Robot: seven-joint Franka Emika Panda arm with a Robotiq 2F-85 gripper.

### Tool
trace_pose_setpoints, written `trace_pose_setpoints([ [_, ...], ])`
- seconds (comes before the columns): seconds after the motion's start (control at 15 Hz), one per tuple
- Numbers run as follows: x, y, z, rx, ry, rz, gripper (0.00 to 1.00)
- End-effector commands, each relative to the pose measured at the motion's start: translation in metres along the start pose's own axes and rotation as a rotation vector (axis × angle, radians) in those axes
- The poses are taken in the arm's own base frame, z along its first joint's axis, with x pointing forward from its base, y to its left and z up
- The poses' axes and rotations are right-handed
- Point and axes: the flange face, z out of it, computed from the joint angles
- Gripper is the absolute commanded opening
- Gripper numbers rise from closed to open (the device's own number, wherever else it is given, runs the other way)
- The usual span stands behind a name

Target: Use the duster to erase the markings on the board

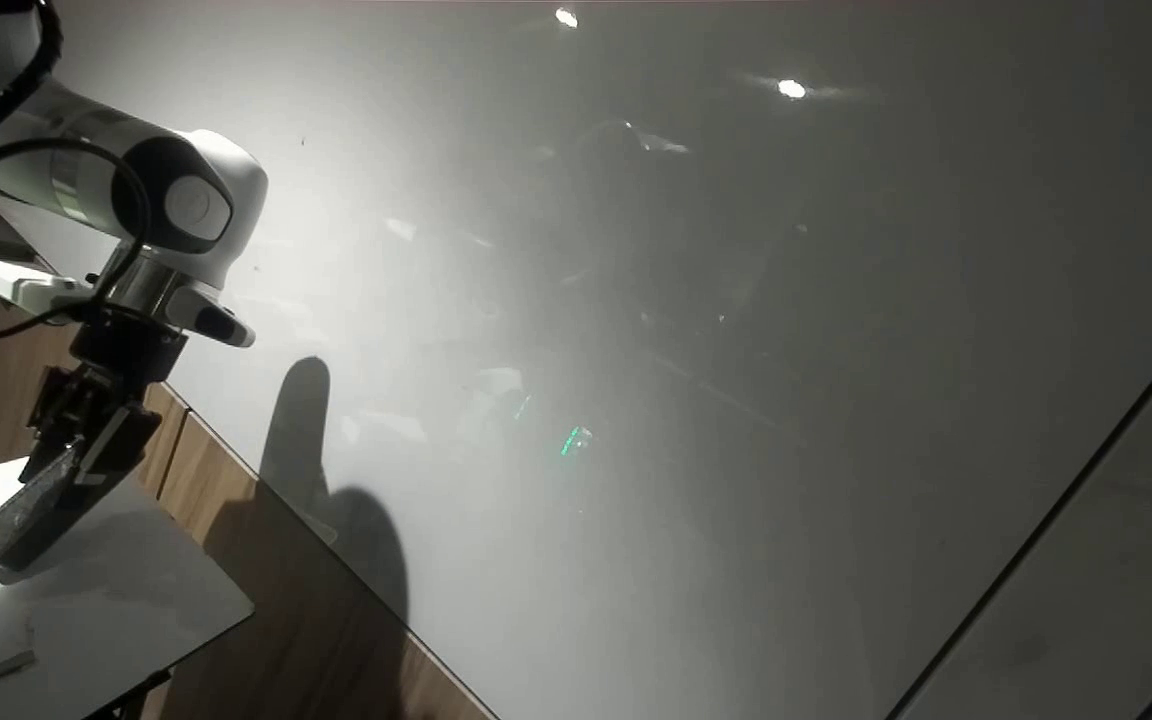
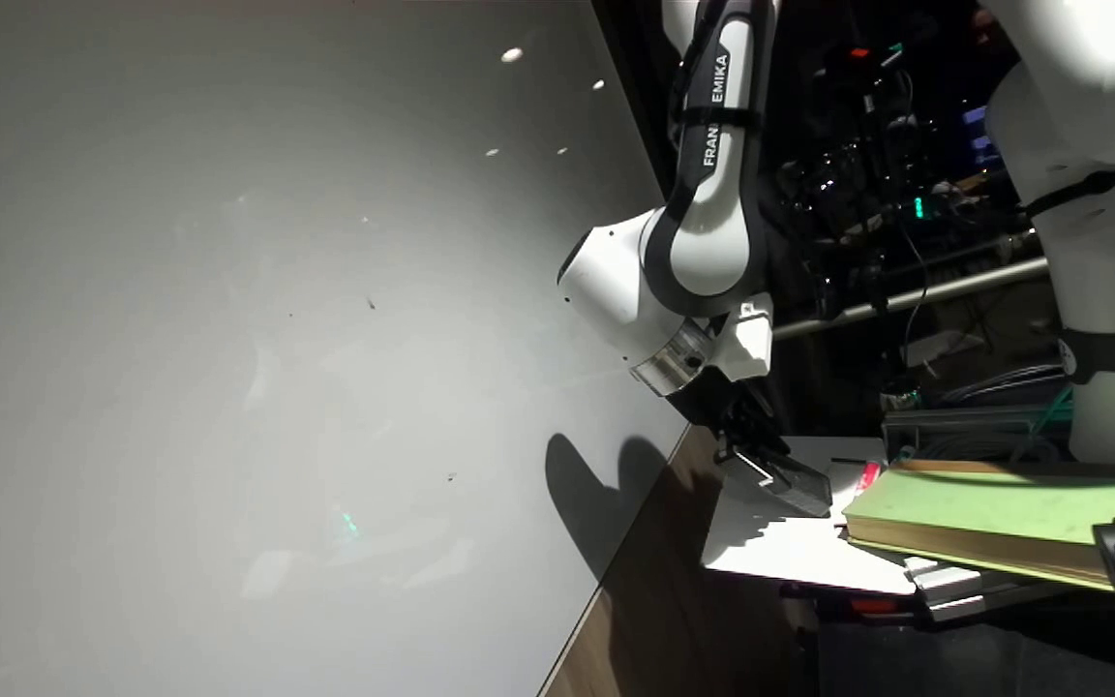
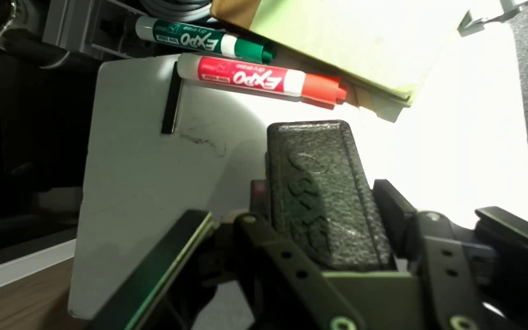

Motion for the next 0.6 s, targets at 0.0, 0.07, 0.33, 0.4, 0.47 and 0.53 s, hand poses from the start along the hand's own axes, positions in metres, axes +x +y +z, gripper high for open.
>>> trace_pose_setpoints([
  [0.0,0.01,0.002,0.003,0.0,0.009,0.001,0.91],
  [0.07,0.012,0.002,0.004,0.0,0.006,0.002,0.98],
  [0.33,0.014,0.003,0.005,0.003,0.001,0.003,1.0],
  [0.4,0.013,0.003,0.001,0.009,0.009,0.004,1.0],
  [0.47,0.012,0.003,-0.005,0.016,0.021,0.005,1.0],
  [0.53,0.008,0.002,-0.014,0.025,0.045,0.006,1.0],
])
